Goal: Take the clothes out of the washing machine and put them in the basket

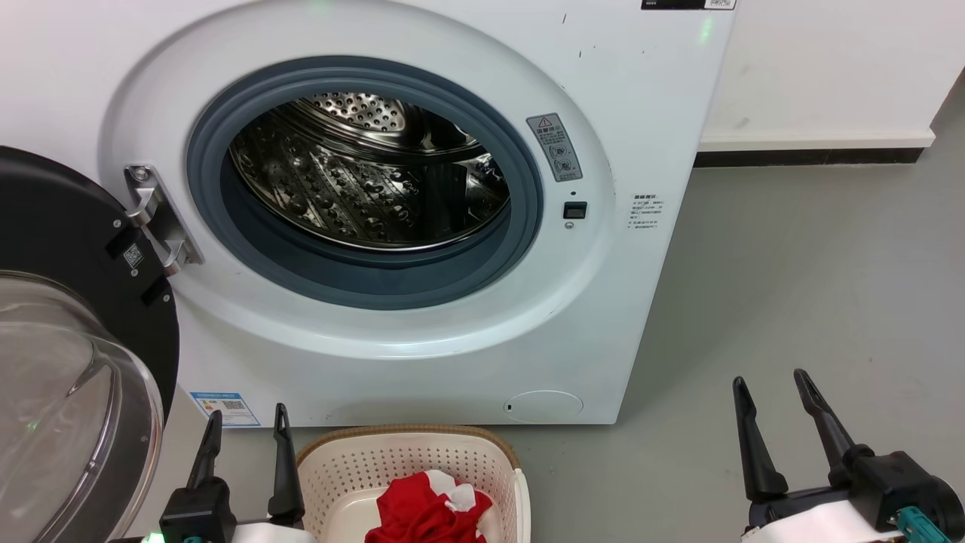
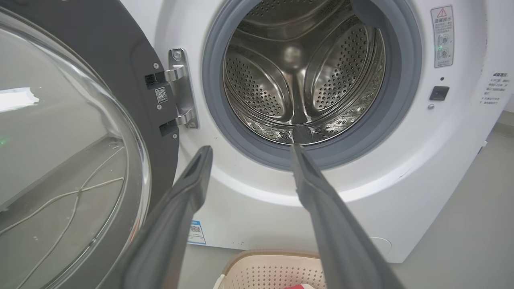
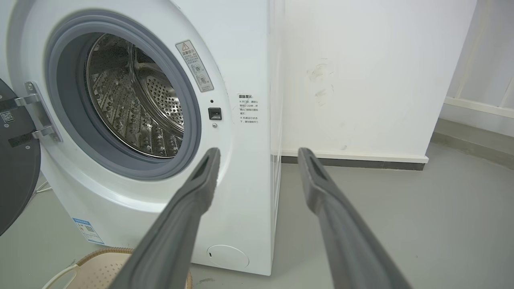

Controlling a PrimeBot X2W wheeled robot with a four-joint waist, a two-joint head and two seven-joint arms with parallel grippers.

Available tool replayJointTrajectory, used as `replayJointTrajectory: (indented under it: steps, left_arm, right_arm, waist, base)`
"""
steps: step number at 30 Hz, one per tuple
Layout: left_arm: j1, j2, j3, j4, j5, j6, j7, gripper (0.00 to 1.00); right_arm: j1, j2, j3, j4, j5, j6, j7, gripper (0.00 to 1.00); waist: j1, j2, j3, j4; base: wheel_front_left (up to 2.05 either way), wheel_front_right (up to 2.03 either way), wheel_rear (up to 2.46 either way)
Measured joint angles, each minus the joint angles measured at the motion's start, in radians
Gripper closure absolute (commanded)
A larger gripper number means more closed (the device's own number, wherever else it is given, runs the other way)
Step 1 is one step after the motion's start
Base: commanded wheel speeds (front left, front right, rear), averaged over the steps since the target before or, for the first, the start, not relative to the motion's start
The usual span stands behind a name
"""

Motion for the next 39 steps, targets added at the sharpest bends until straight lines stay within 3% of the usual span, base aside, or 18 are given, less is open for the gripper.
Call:
replayJointTrajectory:
  steps: [2,3,9,39]
  left_arm:
    - [0.000,0.000,0.000,0.001,0.004,0.003,0.000,0.00]
    - [0.000,0.000,-0.001,0.009,0.004,0.003,0.000,1.00]
    - [0.017,-0.003,0.000,0.067,-0.010,0.001,0.015,1.00]
    - [-0.053,-0.003,0.029,0.104,-0.565,-0.068,0.143,1.00]
  right_arm:
    - [0.000,0.000,0.000,0.001,0.000,0.000,0.000,0.00]
    - [0.002,0.000,0.001,0.010,0.000,0.000,0.001,1.00]
    - [0.020,0.000,0.002,0.058,0.018,0.000,0.008,1.00]
    - [-0.040,-0.021,-0.006,0.106,0.596,0.000,0.111,1.00]
  waist:
    - [0.0000,0.0001,0.001,-0.002]
    - [0.0000,0.0000,0.001,-0.002]
    - [0.0001,0.0000,0.001,-0.002]
    - [0.0000,0.0000,0.004,0.005]
  base:
    - [0.00,0.00,0.00]
    - [0.00,0.00,0.00]
    - [0.00,0.00,0.00]
    - [0.00,0.00,0.00]
